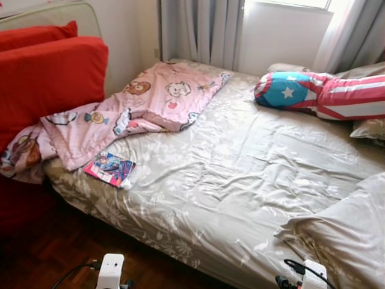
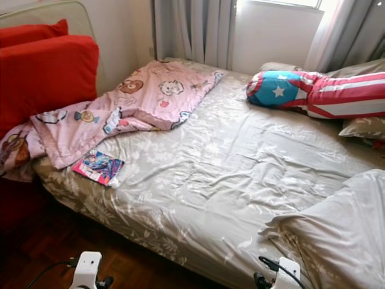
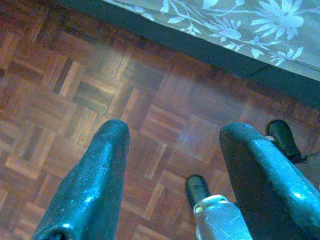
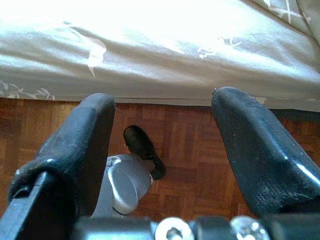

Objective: Clean up the room

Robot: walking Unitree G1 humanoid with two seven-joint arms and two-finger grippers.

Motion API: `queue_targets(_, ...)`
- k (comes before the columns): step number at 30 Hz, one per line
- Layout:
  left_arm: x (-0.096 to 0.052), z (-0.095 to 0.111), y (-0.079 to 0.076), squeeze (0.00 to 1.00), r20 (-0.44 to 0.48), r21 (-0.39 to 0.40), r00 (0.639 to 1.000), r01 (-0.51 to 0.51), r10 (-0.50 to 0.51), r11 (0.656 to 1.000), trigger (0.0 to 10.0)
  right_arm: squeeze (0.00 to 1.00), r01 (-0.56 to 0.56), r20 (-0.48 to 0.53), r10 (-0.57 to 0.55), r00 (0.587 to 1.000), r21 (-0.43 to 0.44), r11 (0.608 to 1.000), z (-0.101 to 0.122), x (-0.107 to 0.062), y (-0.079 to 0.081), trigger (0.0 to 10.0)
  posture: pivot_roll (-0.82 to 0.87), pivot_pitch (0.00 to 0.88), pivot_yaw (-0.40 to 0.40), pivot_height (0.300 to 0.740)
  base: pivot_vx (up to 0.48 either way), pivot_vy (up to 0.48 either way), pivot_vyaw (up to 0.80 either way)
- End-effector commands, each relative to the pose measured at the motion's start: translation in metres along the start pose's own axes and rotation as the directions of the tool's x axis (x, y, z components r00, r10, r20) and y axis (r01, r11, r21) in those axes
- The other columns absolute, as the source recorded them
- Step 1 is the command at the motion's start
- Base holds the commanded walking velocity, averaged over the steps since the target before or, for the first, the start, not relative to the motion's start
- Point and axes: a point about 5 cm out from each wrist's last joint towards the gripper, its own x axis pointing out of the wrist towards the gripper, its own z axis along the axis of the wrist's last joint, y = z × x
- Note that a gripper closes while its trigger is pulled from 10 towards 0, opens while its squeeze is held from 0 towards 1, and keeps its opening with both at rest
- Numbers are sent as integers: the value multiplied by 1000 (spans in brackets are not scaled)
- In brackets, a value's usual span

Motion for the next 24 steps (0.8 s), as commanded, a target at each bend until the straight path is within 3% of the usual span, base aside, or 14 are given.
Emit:
queue_targets(1,0,-2,0,0,-5,6,1000,-5,6,1000,10000,0,3,-3,-3,1000,-6,1000,1,0,0,10000,16,24,-5,740,0,0,-788)
queue_targets(12,0,-1,1,0,-6,3,1000,-11,11,1000,10000,0,3,-3,-3,1000,-5,1000,1,0,0,10000,18,34,-7,740,0,0,-788)
queue_targets(17,0,0,1,0,-3,17,1000,-11,11,1000,10000,0,3,-3,-3,1000,-4,1000,2,0,0,10000,19,37,-7,740,0,-326,-788)
queue_targets(24,0,0,1,0,1,-2,1000,-14,14,1000,10000,0,4,-3,-4,1000,-1,1000,2,1,0,10000,21,43,-4,740,0,0,-788)
